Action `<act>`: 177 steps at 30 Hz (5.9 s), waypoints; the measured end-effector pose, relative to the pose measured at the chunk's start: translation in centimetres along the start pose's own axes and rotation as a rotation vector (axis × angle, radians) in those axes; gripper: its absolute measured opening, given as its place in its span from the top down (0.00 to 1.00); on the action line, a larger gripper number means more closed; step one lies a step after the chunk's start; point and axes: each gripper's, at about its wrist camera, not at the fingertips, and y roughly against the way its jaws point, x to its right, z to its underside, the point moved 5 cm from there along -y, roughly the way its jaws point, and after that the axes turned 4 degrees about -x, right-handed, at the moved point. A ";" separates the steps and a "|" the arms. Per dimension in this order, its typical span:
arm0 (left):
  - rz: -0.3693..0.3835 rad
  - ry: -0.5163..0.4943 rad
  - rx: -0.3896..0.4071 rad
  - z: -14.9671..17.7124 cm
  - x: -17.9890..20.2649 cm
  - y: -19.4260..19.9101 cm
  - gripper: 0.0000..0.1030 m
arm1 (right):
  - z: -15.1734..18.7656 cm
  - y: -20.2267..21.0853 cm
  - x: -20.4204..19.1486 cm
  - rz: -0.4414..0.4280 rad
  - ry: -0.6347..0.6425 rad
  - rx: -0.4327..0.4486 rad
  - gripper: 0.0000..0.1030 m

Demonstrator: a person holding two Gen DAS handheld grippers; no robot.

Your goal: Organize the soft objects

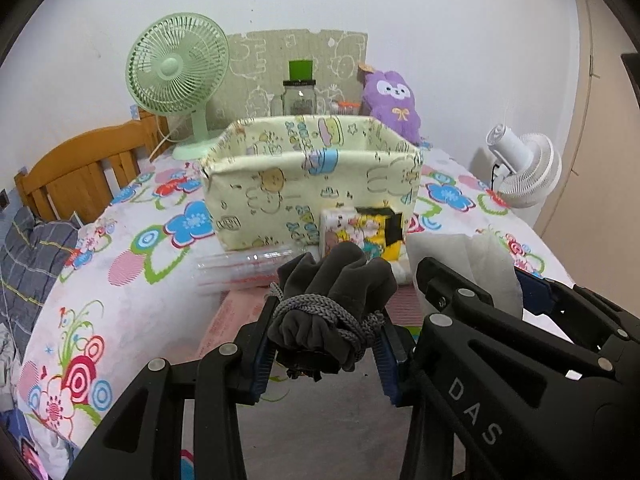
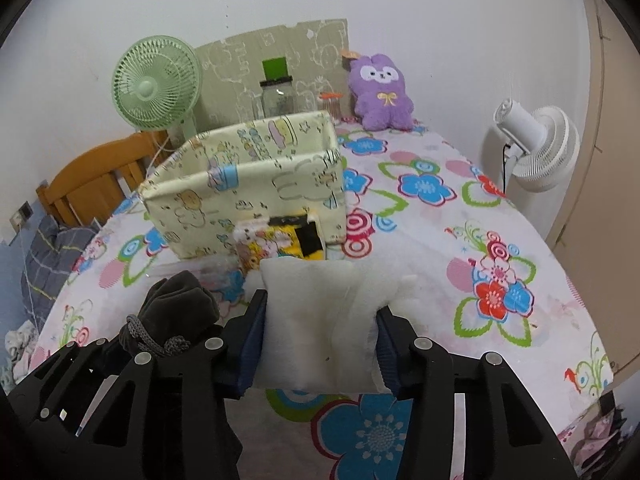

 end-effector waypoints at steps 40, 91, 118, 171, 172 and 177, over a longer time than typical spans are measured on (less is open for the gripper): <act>-0.035 0.010 0.176 -8.7 -2.3 7.4 0.57 | -9.2 7.4 -3.9 -0.035 0.054 0.163 0.50; -0.004 0.028 0.087 -16.3 -3.4 -6.2 0.56 | -17.5 -6.9 -2.9 -0.063 0.010 0.057 0.50; -0.034 0.029 -0.005 -16.4 -5.3 -10.4 0.14 | -17.7 -11.7 -4.6 -0.110 0.097 0.011 0.46; -0.057 -0.010 0.139 -13.3 -3.2 2.4 0.00 | -14.4 2.7 -4.5 -0.047 0.130 0.197 0.06; -0.057 -0.010 0.146 -13.1 -3.1 2.7 0.00 | -14.2 3.1 -4.6 -0.047 0.132 0.203 0.06; -0.052 -0.013 0.163 -12.4 -2.8 3.8 0.00 | -13.3 4.7 -4.3 -0.030 0.126 0.219 0.06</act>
